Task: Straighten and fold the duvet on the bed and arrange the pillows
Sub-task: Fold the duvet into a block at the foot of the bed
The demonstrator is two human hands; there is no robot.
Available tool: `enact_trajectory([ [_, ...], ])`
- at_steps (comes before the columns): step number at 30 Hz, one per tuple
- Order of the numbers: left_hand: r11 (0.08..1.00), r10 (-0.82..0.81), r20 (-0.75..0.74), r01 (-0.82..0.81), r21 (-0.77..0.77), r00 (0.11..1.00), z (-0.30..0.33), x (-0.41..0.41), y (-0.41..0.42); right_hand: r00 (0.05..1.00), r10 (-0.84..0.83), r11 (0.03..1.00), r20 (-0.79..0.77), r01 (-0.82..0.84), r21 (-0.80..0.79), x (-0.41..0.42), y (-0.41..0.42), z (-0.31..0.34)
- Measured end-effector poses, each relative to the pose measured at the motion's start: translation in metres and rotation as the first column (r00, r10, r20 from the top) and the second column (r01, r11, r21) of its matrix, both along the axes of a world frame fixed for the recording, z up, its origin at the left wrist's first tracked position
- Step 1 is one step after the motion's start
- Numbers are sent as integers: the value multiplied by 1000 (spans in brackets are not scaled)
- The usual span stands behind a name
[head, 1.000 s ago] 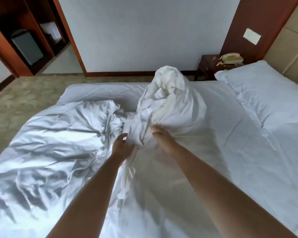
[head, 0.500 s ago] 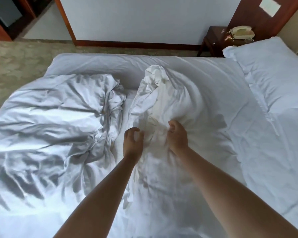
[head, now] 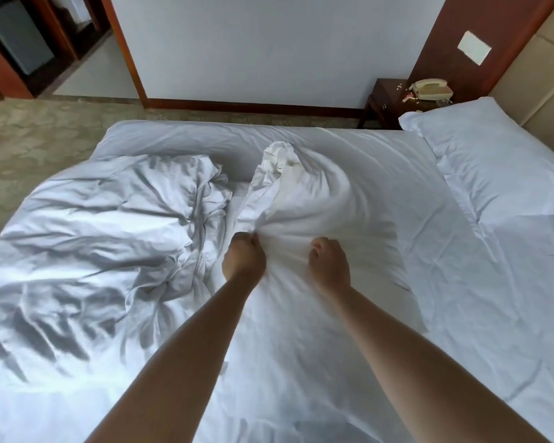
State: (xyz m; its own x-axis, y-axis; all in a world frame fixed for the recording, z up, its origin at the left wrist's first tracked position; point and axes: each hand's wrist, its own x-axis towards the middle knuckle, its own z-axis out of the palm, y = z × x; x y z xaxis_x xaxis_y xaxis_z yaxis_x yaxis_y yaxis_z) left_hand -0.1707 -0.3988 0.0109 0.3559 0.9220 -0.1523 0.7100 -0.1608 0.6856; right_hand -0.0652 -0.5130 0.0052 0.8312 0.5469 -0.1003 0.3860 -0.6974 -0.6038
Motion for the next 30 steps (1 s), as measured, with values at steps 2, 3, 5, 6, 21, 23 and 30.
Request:
enact_trajectory([
  [2, 982, 188, -35, -187, 38, 982, 0, -24, 21, 999, 25, 1000, 36, -24, -12, -4, 0, 5],
  [3, 971, 238, -104, -237, 28, 966, -7, -40, 30, 998, 43, 998, 38, -42, -36, -7, -2, 4],
  [5, 984, 141, -323, -167, -54, 936, -26, -64, 36, 993, 117, 983, 22, -113, -143, -15, -10, -3],
  [6, 990, 31, -411, -84, -111, 911, -37, -72, 32, 987, 158, 966, 6, -153, -209, -20, -15, -9],
  [21, 775, 53, 169, 66, -628, 984, -45, -48, -47, 931, 356, 878, -86, -364, -310, -41, -73, -20],
  [23, 844, -32, 136, 100, -528, 990, -29, -34, -47, 932, 361, 889, -20, -351, -296, -41, -76, -19],
  [30, 876, 55, 433, 164, -453, 900, 53, -18, 6, 970, 227, 959, 85, -208, -192, -30, -40, 18],
])
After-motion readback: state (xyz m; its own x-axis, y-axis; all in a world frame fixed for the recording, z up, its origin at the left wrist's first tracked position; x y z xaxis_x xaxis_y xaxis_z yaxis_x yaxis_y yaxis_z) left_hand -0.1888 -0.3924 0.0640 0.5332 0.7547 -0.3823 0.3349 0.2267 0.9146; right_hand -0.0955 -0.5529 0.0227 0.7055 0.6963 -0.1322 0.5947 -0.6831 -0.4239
